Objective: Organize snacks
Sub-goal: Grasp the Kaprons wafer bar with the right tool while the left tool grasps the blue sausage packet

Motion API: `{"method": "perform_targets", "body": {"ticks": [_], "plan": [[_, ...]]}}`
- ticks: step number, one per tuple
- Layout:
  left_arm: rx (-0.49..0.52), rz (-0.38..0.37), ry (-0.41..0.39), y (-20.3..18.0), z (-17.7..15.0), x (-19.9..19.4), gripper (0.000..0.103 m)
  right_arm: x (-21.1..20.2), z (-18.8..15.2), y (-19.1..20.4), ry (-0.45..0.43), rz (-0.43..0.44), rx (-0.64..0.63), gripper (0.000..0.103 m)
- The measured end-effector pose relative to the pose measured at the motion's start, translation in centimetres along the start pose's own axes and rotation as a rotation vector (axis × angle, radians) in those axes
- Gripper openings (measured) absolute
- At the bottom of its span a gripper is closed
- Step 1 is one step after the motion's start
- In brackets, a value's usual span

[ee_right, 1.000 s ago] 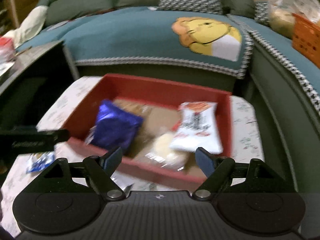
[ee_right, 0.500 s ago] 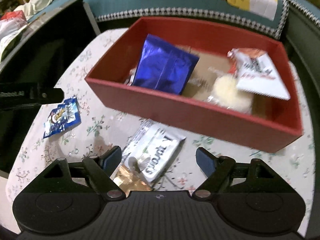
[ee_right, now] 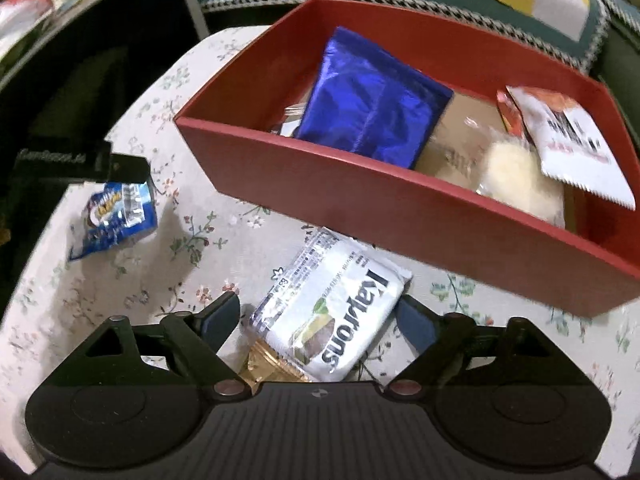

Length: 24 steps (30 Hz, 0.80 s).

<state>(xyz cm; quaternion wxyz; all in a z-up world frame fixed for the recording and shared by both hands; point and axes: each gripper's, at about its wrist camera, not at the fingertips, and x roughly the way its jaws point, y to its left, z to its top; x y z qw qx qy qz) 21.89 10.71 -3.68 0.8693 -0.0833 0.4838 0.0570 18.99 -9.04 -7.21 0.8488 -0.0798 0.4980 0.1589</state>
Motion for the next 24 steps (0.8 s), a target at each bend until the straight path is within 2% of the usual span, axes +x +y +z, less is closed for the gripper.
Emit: {"method": "perform_targets", "body": {"ticks": [6,9,15,18,21,24], "plan": [[0.098,0.008,0.057,-0.4,-1.8,0.8,0.103,0.1,-0.2,0.5,0.002,-0.046,-0.092,0.085],[0.100,-0.015,0.075,-0.4,-2.7,0.3,0.103,-0.4,-0.3,0.1,0.011,-0.047,-0.105,0.077],[0.170,-0.078,0.110,-1.8,-5.4,-1.2,0.103,-0.9,-1.0,-0.4,0.028,-0.046,-0.138,0.069],[0.212,-0.137,0.140,-3.0,-6.9,-2.4,0.103,-1.5,-1.7,-0.8,0.040,-0.054,-0.160,0.066],[0.190,-0.186,0.141,-3.6,-7.5,-3.6,0.103,-2.0,-2.2,-1.6,0.050,-0.062,-0.163,0.066],[0.131,-0.198,0.120,-3.4,-6.9,-4.2,0.103,-2.7,-2.7,-2.8,0.050,-0.066,-0.144,0.066]]}}
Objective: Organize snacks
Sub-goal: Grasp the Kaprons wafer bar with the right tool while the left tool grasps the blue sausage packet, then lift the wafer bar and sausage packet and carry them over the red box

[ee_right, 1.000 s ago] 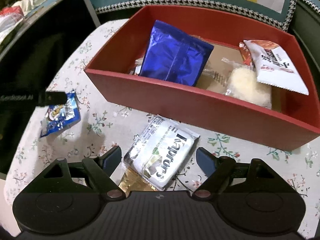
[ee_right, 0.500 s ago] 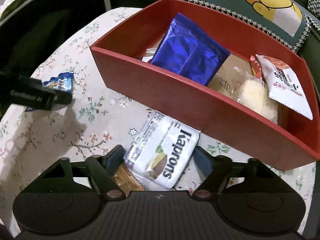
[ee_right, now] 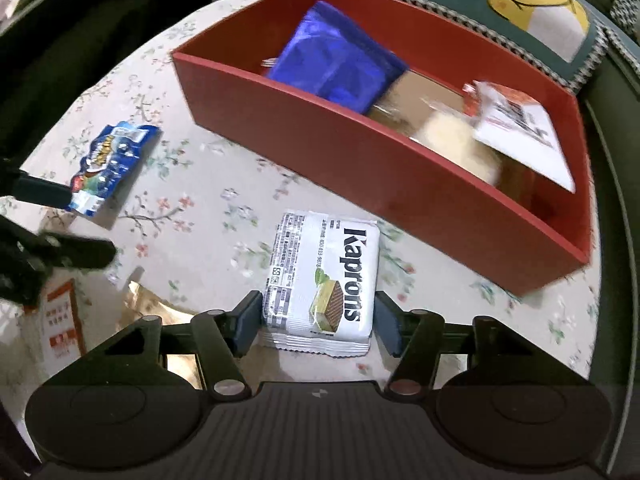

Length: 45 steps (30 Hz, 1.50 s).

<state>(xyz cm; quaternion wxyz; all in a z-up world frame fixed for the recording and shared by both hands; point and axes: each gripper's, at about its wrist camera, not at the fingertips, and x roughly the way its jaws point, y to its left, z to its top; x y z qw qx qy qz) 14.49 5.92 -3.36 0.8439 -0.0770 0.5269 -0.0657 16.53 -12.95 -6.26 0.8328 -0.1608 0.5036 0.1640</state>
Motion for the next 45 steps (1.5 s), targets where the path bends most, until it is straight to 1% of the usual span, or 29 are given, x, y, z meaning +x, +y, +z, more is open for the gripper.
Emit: {"method": "perform_targets", "body": {"ticks": [2,5,7,9,11,13,15,17,19,21,22,25,27,31,38,44,45], "plan": [[-0.062,0.013,-0.015,0.4,0.6,0.1,0.103,-0.3,-0.2,-0.7,-0.004,0.007,0.024,0.066],[-0.174,0.043,-0.006,1.1,1.5,1.2,0.103,-0.2,-0.1,-1.3,-0.013,0.008,0.056,0.067],[-0.204,0.081,-0.006,1.2,1.9,2.0,0.103,0.0,0.1,-1.4,-0.016,0.014,0.066,0.067],[-0.197,0.147,-0.014,0.9,2.3,2.5,0.103,0.2,0.4,-1.2,-0.018,0.018,0.065,0.070],[-0.206,0.194,-0.013,1.2,2.5,3.1,0.103,0.6,0.4,-1.0,-0.015,0.009,0.054,0.072],[-0.236,0.201,-0.020,1.8,2.6,3.4,0.103,0.9,0.3,-1.0,-0.007,0.001,0.043,0.076],[-0.240,0.204,-0.019,1.8,2.8,3.6,0.103,1.1,0.3,-1.2,-0.010,0.004,0.048,0.080],[-0.214,0.231,-0.016,1.1,2.7,3.9,0.103,1.1,0.4,-1.3,-0.012,0.002,0.052,0.080],[-0.187,0.253,-0.016,0.3,2.6,4.1,0.103,1.1,0.5,-1.4,-0.015,0.005,0.052,0.075],[-0.190,0.252,-0.024,0.1,2.5,3.8,0.103,0.9,0.5,-1.4,-0.019,0.009,0.050,0.065],[-0.193,0.248,-0.026,0.0,2.4,3.6,0.103,0.8,0.5,-1.5,-0.021,0.009,0.050,0.065],[-0.215,0.225,-0.028,0.0,2.3,3.2,0.103,0.7,0.3,-1.8,-0.020,0.011,0.051,0.064],[-0.203,0.229,-0.025,-0.5,2.2,3.2,0.103,0.5,0.2,-1.9,-0.016,0.013,0.051,0.064],[-0.195,0.194,-0.016,-1.5,1.7,3.0,0.103,0.0,-0.1,-2.0,-0.026,0.008,0.053,0.064],[-0.159,0.157,-0.013,-3.1,0.3,2.3,0.103,-1.5,-1.0,-2.4,-0.054,0.002,0.072,0.064],[-0.103,0.145,0.000,-5.0,-0.8,2.3,0.103,-1.8,-1.9,-2.4,-0.051,-0.010,0.082,0.064],[-0.091,0.154,-0.001,-5.3,-0.8,2.4,0.103,-1.7,-2.0,-2.4,-0.050,-0.013,0.082,0.064]]}}
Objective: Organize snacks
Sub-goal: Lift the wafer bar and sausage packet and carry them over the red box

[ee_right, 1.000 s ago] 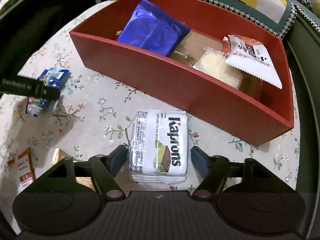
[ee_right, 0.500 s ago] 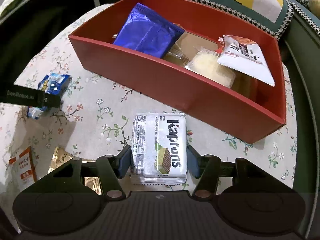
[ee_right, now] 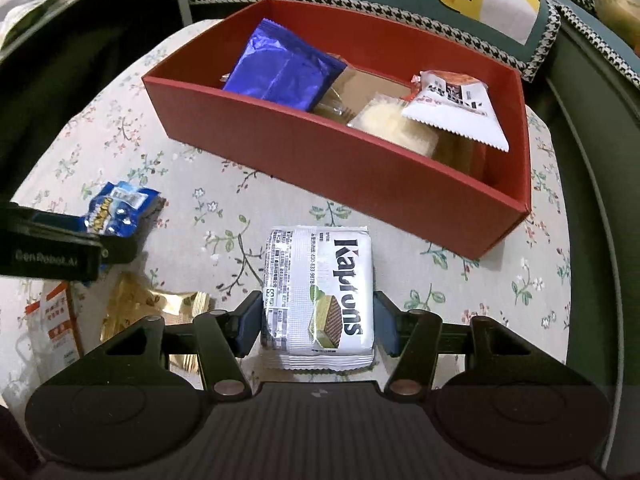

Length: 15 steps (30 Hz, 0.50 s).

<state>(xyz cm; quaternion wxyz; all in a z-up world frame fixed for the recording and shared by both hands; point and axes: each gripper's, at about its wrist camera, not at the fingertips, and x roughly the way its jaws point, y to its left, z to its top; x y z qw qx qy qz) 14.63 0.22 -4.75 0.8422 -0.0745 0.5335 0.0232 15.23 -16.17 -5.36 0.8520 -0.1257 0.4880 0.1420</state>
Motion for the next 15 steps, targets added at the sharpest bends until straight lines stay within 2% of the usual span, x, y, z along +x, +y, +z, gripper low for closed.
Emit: {"method": "perform_targets", "body": {"ticks": [7,13,15], "plan": [[0.068,0.050,-0.020,-0.9,-0.1,0.5,0.103,1.4,-0.4,0.1,0.035,-0.014,-0.009,0.065],[0.056,0.064,-0.026,-0.5,-0.1,1.0,0.103,1.6,-0.3,-0.1,0.029,-0.004,-0.008,0.067],[0.045,0.064,-0.029,-0.5,-0.2,0.8,0.103,1.6,-0.3,0.0,0.028,-0.005,-0.013,0.065]]}}
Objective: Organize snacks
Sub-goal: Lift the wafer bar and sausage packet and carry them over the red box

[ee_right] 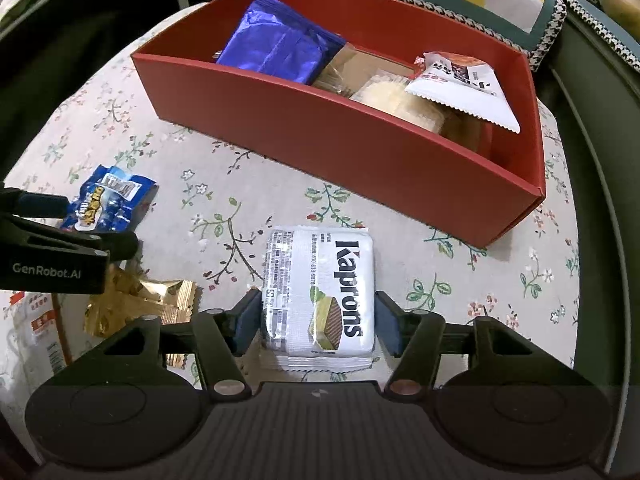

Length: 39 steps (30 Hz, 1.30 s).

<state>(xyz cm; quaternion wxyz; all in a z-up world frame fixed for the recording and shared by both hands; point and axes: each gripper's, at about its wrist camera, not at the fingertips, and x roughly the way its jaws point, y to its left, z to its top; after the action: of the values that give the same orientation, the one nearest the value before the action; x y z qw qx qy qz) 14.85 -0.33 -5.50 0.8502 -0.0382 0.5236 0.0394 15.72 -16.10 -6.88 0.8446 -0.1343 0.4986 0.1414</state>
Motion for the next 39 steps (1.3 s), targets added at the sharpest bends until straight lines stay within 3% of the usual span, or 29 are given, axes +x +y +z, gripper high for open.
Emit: {"method": "perform_targets", "body": {"ticks": [8,27,39], "plan": [[-0.030,-0.043,-0.007,-0.2,-0.2,-0.9,0.103,-1.3,-0.2,0.1,-0.032,-0.002,-0.013,0.064],[-0.068,-0.171,-0.174,-1.4,1.6,-6.6,0.103,-6.3,1.2,-1.2,-0.202,0.027,0.055,0.064],[-0.055,-0.208,-0.292,-3.8,5.7,-9.0,0.103,-8.4,3.5,-2.9,-0.300,0.028,0.101,0.064]]}}
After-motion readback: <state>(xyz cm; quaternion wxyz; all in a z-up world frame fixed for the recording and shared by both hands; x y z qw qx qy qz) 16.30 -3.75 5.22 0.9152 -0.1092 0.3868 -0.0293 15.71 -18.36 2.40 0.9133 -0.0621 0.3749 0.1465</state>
